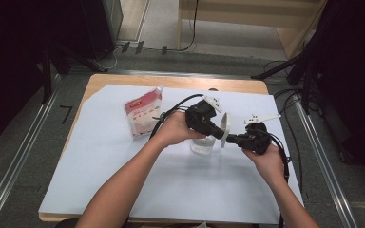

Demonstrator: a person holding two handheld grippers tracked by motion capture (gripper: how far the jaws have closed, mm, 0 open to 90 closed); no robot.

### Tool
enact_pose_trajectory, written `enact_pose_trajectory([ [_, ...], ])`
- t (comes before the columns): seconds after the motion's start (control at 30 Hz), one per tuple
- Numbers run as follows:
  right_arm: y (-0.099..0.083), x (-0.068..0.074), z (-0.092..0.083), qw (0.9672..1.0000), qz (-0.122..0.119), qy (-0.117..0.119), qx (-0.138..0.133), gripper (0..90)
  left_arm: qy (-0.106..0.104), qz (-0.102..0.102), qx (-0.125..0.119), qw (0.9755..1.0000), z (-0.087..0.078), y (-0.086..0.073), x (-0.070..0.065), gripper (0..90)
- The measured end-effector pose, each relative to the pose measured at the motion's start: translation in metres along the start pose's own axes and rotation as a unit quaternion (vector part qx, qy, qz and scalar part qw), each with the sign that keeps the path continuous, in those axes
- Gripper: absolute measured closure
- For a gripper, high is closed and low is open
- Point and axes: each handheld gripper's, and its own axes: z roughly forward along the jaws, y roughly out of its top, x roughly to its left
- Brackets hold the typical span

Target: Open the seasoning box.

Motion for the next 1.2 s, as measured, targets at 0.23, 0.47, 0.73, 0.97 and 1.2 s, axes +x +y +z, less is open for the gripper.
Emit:
enact_pose_trajectory([
  [0.23,-0.007,0.008,-0.008,0.9999,-0.001,0.016,0.000,90.0,-0.014,-0.030,-0.024,0.9992,-0.014,-0.012,0.002,68.5],
  [0.47,-0.011,0.013,0.002,0.9997,-0.005,0.019,0.014,90.0,0.006,-0.029,-0.038,0.9988,-0.028,-0.027,-0.004,47.2],
  [0.73,-0.010,0.010,0.014,0.9995,-0.014,0.010,0.028,90.0,0.038,-0.038,-0.055,0.9971,-0.044,-0.054,-0.014,43.8],
  [0.97,-0.007,0.010,0.016,0.9991,-0.027,-0.002,0.034,90.0,0.072,-0.061,-0.063,0.9935,-0.059,-0.076,-0.020,41.6],
  [1.2,-0.005,0.002,0.016,0.9994,-0.020,-0.012,0.027,90.0,0.082,-0.073,-0.063,0.9919,-0.073,-0.093,-0.024,42.2],
])
